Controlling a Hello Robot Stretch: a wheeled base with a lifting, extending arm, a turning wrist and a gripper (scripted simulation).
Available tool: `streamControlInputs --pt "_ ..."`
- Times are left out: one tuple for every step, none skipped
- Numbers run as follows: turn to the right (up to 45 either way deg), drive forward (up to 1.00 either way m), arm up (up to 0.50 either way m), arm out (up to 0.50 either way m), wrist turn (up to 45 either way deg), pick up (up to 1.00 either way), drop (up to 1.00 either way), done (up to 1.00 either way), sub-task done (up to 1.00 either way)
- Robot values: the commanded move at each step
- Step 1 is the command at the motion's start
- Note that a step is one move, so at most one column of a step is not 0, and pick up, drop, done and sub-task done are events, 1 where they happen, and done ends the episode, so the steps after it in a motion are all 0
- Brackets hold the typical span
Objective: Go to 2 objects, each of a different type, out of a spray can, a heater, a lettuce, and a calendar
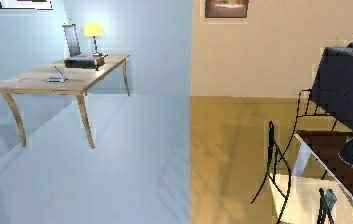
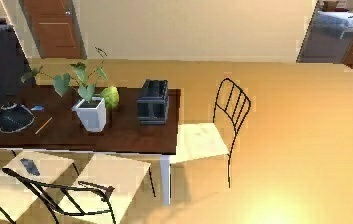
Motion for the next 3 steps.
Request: streamControlInputs --pt "0.0 1.0 0.0 0.0 0.0 0.0 0.0 0.0 0.0" --pt "3.0 0.0 0.0 0.0 0.0 0.0 0.0 0.0 0.0" --pt "0.0 0.5 0.0 0.0 0.0 0.0 0.0 0.0 0.0"
